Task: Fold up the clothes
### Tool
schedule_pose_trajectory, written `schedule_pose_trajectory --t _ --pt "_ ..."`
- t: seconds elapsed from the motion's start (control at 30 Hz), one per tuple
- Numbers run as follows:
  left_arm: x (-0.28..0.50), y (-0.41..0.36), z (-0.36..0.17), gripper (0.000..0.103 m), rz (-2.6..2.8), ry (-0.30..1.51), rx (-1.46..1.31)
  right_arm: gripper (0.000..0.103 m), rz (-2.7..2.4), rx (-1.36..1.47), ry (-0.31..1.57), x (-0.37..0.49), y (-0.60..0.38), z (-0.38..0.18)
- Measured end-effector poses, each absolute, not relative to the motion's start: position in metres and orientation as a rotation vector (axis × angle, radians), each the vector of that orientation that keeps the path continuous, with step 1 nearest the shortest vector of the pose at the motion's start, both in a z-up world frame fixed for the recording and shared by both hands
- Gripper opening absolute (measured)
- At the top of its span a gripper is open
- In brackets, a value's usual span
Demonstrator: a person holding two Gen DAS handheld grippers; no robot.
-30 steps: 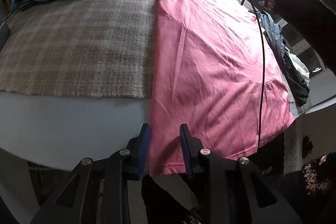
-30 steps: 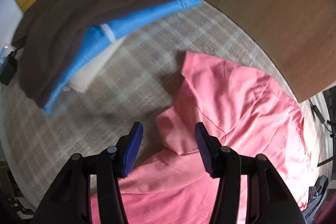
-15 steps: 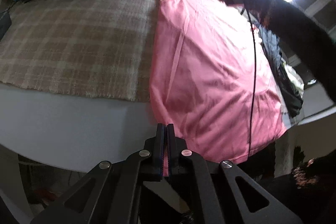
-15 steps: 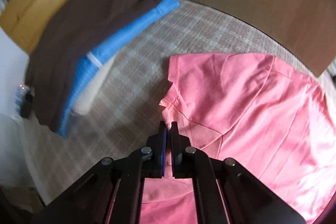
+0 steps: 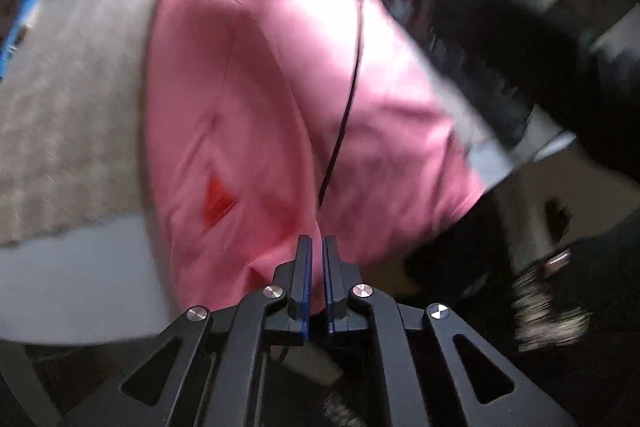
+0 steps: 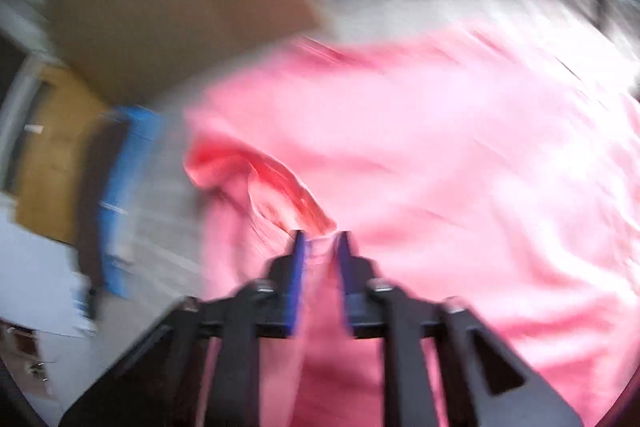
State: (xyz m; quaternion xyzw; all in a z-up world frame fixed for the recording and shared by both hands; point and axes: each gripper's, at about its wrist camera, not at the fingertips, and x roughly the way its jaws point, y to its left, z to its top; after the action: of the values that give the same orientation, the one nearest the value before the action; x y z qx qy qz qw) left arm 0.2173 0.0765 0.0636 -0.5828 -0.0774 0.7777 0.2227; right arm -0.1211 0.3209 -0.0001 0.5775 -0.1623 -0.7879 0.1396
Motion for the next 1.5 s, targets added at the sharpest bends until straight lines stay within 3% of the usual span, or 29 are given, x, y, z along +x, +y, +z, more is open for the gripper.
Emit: schedule_pose_trajectory --t 0.13,0.3,0.37,0.5,0.77,0.93,1.0,1.13,1.2,1.23,1.5 --pt "0.224 0.114 0.062 0.006 2.096 -0.142 -1.64 0.023 -2.245 1.557 -0.521 -0.094 0.357 0.038" --pt "0.238 0.059 0.083 0.01 2.247 -0.229 -1.716 0.023 -2.202 1.381 -0.375 -0.046 0.371 0.123" --pt "0.235 0.051 0.083 0.01 2.279 -0.249 -1.739 0.035 -2.199 1.308 -0.33 -0.037 0.378 0.151" --pt "0.21 0.067 0.078 0.01 2.278 -0.222 -1.697 0.037 -2.226 1.232 -0.186 -0.053 0.371 0.168" --pt "0.153 0.11 0.051 0.013 2.103 -0.088 -1.673 0.038 -2.237 1.266 0.181 -0.142 0.267 0.093" --pt "0.131 0.112 0.031 0.014 1.999 -0.027 -1.693 0.044 -2.193 1.301 0.381 -0.19 0.209 0.05" --pt "0.124 0.111 0.028 0.014 1.966 -0.032 -1.688 0.044 -2.167 1.348 0.4 -0.206 0.206 0.034" --pt "0.115 0.108 0.025 0.014 1.924 -0.082 -1.686 0.044 -2.069 1.418 0.243 -0.222 0.225 0.01" --pt "0.112 0.106 0.024 0.014 1.907 -0.109 -1.692 0.027 -2.024 1.404 0.146 -0.221 0.234 0.007" --pt "0.111 0.105 0.023 0.014 1.9 -0.118 -1.695 0.0 -2.01 1.393 0.11 -0.22 0.238 0.01" --pt "0.104 0.105 0.021 0.014 1.875 -0.136 -1.716 0.001 -2.194 1.328 -0.106 -0.214 0.309 0.048"
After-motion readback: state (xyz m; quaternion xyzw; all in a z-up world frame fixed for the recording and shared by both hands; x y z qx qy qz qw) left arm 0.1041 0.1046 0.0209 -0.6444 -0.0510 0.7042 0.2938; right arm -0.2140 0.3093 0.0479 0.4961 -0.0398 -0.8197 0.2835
